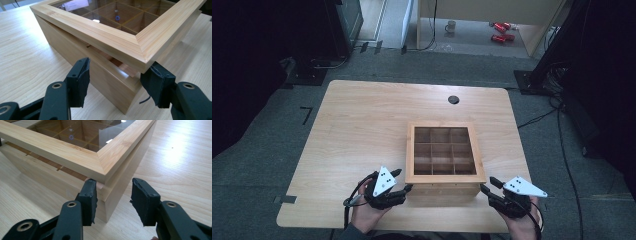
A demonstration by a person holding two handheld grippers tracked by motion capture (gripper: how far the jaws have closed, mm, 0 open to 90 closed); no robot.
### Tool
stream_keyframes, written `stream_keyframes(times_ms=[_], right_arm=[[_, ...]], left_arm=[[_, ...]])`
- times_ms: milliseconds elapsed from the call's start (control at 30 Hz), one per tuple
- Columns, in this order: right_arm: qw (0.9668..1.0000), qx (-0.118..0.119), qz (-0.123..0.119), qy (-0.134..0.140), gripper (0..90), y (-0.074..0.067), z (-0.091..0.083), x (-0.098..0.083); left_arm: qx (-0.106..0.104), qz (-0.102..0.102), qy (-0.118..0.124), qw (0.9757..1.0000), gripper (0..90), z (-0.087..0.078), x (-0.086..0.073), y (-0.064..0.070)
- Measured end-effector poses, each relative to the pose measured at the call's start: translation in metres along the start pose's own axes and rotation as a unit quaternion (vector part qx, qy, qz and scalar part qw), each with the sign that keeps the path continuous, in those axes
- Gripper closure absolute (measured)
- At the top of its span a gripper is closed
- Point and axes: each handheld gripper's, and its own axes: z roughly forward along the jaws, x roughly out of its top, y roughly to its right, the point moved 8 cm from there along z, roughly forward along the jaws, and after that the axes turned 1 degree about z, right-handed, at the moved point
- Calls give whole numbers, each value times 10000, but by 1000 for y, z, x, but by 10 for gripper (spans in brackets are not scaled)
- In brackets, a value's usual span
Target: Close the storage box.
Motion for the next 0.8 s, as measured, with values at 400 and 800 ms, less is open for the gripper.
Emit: stream_keyframes(times_ms=[400, 800], right_arm=[[9994, -51, 181, 276, 479, 11, -19, 4], [9975, -498, 434, 231, 434, 43, 0, 11]], left_arm=[[-164, -25, 287, 9994, 405, -17, 4, 1], [42, -267, 419, 9988, 400, -22, 8, -16]])
